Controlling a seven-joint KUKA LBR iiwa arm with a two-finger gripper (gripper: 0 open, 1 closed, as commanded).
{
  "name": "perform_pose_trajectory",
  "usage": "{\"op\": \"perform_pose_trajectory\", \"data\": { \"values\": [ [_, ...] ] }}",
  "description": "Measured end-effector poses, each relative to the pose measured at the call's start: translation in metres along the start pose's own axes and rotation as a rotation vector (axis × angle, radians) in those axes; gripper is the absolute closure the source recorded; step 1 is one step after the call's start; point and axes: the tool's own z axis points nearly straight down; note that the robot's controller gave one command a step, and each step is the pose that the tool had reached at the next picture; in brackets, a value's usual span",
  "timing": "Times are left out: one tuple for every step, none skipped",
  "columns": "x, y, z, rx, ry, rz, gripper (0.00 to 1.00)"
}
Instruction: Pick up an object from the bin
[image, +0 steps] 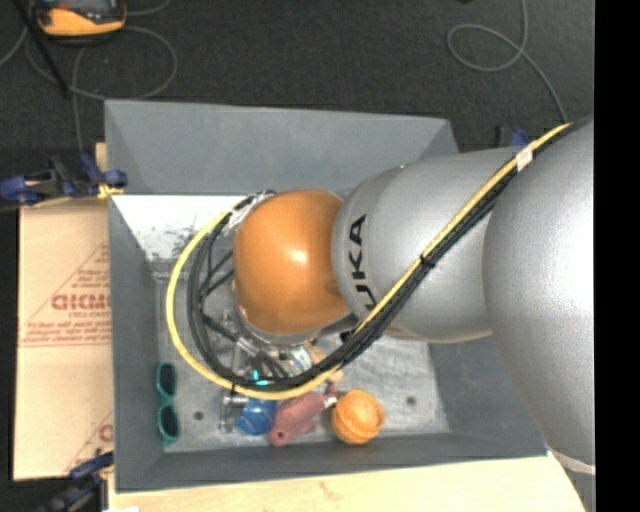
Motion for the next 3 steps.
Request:
{"op": "perform_pose_trajectory", "data": {
  "values": [
    [-0.002, -0.001, -0.004, -0.002, -0.008, 0.004, 0.00],
    [-0.005, -0.031, 0.039, -0.002, -0.015, -0.181, 0.00],
    [-0.007, -0.088, 0.045, 0.002, -0.010, -0.388, 0.00]
  ]
}}
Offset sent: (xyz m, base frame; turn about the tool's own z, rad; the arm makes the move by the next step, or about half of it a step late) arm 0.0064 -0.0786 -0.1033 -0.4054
